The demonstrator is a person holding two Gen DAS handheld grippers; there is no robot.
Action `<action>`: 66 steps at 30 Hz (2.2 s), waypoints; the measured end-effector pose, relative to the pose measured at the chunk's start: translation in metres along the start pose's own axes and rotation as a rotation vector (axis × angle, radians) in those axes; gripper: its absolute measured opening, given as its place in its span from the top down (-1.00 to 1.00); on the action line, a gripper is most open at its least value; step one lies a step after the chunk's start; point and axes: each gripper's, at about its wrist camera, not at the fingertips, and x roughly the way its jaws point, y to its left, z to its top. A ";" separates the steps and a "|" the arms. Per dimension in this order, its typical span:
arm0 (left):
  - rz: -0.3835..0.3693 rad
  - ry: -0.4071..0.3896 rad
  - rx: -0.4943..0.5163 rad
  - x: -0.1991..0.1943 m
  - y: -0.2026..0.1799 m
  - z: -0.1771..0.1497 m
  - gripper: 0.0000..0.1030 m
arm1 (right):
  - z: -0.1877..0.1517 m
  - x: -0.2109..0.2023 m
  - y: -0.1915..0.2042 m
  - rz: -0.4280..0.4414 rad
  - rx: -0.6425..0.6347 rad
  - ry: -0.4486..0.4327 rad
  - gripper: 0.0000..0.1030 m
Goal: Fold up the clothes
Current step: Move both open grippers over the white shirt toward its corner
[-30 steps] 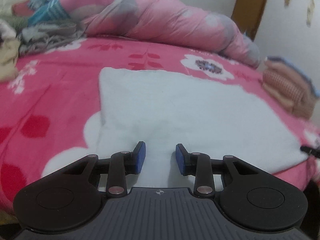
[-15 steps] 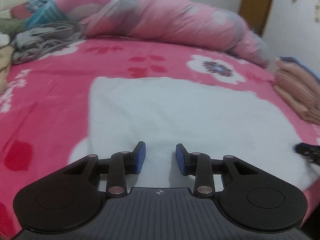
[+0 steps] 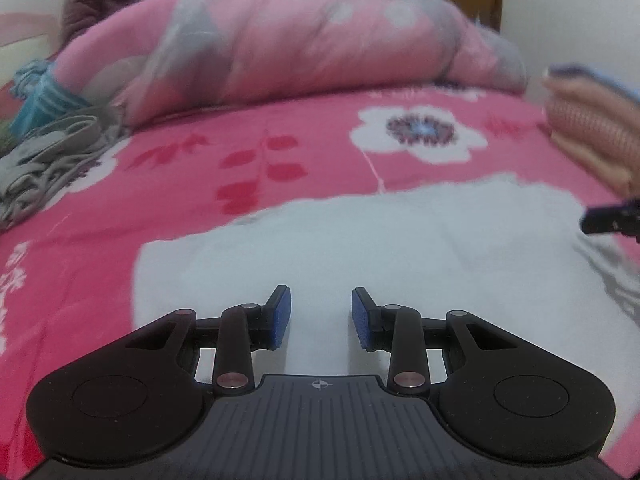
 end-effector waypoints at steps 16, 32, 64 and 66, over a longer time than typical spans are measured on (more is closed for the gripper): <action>0.066 0.072 -0.178 0.039 0.054 0.023 0.35 | 0.029 0.044 -0.054 0.092 0.095 0.046 0.60; 0.193 -0.063 -0.285 -0.010 0.065 0.022 0.35 | 0.041 0.039 -0.034 0.021 0.122 0.052 0.53; 0.166 -0.011 -0.321 -0.116 0.050 -0.055 0.11 | 0.001 -0.051 0.133 0.035 0.007 -0.114 0.27; 0.163 -0.006 -0.321 -0.118 0.047 -0.057 0.04 | -0.017 -0.059 0.148 0.040 -0.016 -0.119 0.28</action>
